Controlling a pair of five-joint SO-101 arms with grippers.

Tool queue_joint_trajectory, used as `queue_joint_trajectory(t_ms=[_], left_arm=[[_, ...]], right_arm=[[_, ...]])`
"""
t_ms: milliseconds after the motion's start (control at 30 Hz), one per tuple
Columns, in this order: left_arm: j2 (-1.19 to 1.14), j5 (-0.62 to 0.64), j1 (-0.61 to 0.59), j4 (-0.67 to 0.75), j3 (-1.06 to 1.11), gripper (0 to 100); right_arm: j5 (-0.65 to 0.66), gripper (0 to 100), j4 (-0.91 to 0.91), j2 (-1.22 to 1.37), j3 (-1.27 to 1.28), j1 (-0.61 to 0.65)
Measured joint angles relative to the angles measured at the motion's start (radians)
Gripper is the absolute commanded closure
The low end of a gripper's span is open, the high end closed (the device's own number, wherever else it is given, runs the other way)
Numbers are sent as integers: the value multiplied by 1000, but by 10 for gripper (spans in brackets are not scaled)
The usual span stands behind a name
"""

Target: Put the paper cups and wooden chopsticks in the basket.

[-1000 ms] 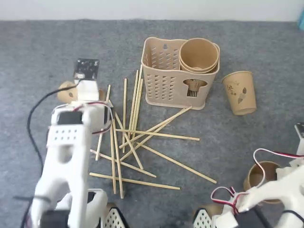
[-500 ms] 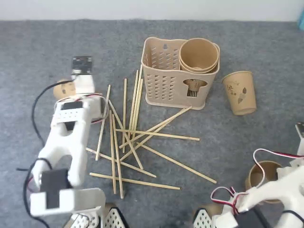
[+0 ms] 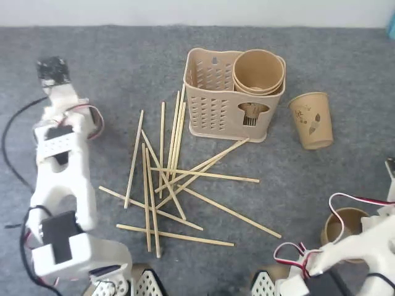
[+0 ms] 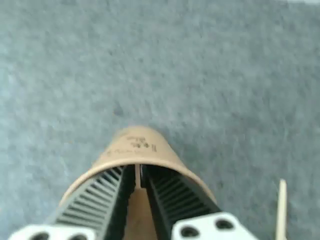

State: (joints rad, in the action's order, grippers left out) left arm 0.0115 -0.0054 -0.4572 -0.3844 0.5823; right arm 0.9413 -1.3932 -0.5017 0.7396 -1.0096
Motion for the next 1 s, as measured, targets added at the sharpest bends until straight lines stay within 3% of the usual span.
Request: queue_joint_trajectory(t_ms=[700, 1000], left_arm=[[0, 0, -29, -6, -75, 981], [0, -2, -29, -245, -172, 981]], right_arm=[[0, 991, -28, 0, -20, 2], [-52, 991, -49, 0, -64, 38]])
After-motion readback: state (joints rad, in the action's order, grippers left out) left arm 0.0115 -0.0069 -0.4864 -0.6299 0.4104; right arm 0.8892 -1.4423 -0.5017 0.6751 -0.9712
